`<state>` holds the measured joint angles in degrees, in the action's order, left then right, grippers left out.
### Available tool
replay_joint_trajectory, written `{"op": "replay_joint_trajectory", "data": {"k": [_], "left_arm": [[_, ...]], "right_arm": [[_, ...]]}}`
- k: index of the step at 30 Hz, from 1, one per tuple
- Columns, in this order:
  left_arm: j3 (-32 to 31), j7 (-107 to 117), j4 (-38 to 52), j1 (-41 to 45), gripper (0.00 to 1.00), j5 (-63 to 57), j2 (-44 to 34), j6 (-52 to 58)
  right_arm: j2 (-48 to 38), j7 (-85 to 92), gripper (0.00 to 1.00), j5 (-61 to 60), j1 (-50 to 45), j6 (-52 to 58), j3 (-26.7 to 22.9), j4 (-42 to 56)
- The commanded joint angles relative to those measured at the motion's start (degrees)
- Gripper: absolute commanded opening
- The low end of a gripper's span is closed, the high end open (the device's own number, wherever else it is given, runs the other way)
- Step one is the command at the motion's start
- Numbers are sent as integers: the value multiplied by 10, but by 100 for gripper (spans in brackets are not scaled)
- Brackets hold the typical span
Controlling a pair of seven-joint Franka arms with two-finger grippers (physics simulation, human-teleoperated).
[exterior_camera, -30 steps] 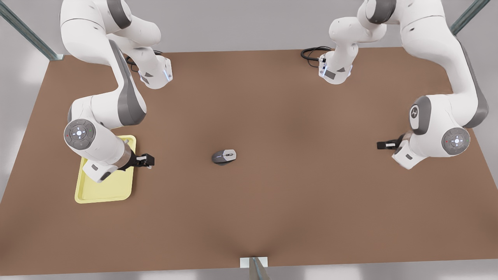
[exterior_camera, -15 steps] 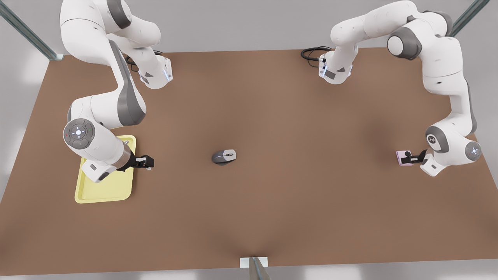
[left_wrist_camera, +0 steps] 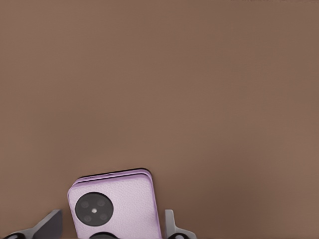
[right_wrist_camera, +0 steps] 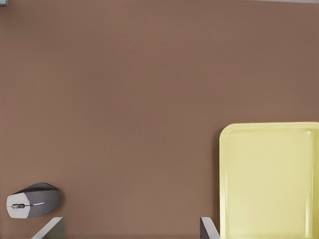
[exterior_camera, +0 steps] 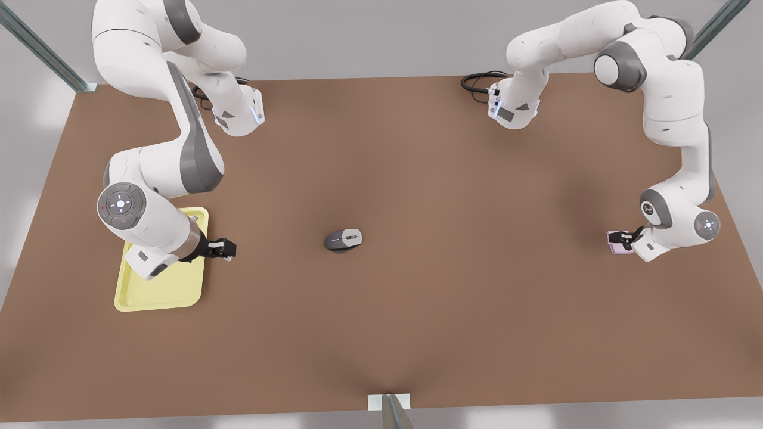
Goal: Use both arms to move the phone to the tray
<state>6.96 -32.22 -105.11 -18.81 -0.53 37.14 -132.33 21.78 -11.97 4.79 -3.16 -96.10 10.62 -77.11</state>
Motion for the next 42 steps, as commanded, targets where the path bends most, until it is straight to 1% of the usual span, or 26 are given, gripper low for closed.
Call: {"op": "replay_joint_trajectory", "data": {"k": [1, 4, 6, 9, 14, 15, 16, 26, 27, 33, 34, 42], "left_arm": [[0, 68, -1, 0, 100, 6, 0, -14], [0, 77, -1, 0, 100, 6, 1, -22], [1, 138, -3, 0, 100, 4, 0, -23], [1, 144, -17, 0, 100, 4, 2, -47], [0, 144, -20, 0, 100, 3, 2, -45], [1, 144, -20, 0, 98, 1, 0, -43], [1, 143, -20, 0, 88, 0, 0, -42], [0, 145, -19, 0, 87, 0, -2, -41], [0, 145, -19, 0, 80, 0, -3, -41], [0, 145, -19, 0, 80, 0, 1, -43], [0, 145, -19, 0, 71, 0, 0, -41], [0, 149, -19, 0, 70, 0, -8, -36]], "right_arm": [[-1, -5, 100, 0, 0, 0, 0, 0], [-1, -5, 100, 0, 0, 0, 0, 0], [-1, -6, 100, 0, 0, 0, -1, 0], [-1, -6, 100, 0, 0, 0, -1, 0], [-1, -10, 100, 0, 0, 1, -1, 0], [-1, -9, 100, 0, 0, 1, -1, 0], [-1, -10, 100, 0, 0, 1, -1, 0], [-1, -10, 100, 0, 0, 0, -1, 0], [-1, -10, 100, 0, 0, 1, -1, 0], [-1, -7, 100, 0, 0, 1, -1, 0], [-1, -6, 100, 0, 0, 1, -1, 0], [-1, -5, 100, 0, 0, 1, -1, 0]]}}
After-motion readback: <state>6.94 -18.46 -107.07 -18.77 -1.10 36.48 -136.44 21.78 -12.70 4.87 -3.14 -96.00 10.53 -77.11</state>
